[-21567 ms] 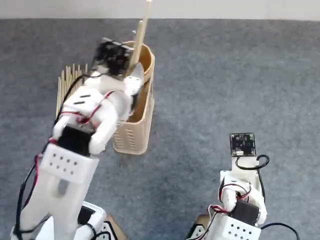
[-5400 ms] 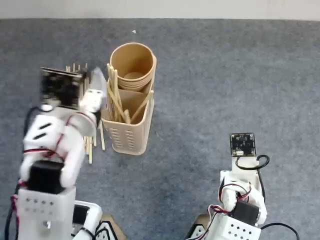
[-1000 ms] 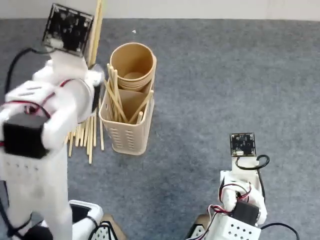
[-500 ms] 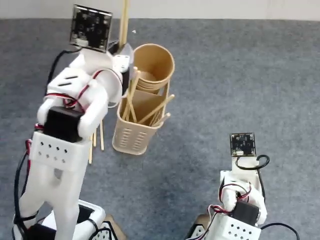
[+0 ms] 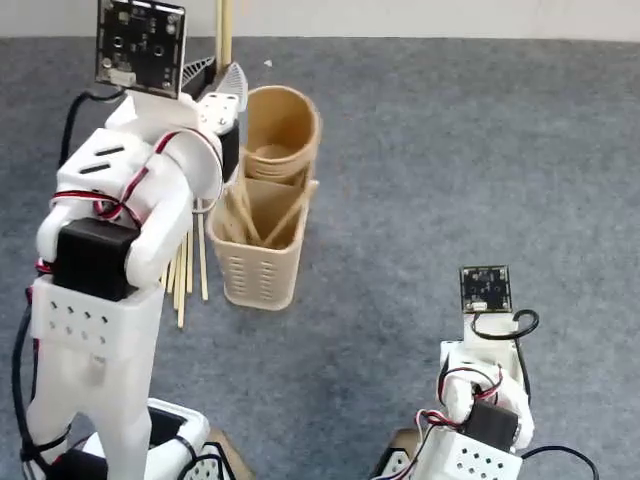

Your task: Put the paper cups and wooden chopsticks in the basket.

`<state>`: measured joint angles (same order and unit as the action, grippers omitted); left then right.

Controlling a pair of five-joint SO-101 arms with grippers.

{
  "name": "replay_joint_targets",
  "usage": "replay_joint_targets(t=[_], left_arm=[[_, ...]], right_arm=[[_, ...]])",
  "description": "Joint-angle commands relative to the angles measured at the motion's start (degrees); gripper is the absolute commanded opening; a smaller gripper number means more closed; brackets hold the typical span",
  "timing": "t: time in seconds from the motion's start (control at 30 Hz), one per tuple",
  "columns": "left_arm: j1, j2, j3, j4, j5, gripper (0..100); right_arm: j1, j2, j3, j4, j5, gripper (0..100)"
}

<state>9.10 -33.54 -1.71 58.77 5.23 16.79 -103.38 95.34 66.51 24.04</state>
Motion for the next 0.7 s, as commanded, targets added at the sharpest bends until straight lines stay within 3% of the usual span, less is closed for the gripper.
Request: replay_joint_targets(t=[0.0,0.37,0.53,0.67], left_arm=[[0.0,-1.7,4.9,0.5,1.2,0],[4.0,-1.8,16.4,0.9,1.2,1],[3.9,-4.4,17.0,2.1,-4.1,14],[2.9,-12.5,16.6,1.7,-7.8,13]], right_arm=[[0.8,-0.1,8.9,0.0,0.5,8.8],[0.8,-0.1,8.9,0.0,0.5,8.8],[0.8,-0.1,8.9,0.0,0.5,8.8],[0.8,-0.1,8.9,0.0,0.5,8.8]])
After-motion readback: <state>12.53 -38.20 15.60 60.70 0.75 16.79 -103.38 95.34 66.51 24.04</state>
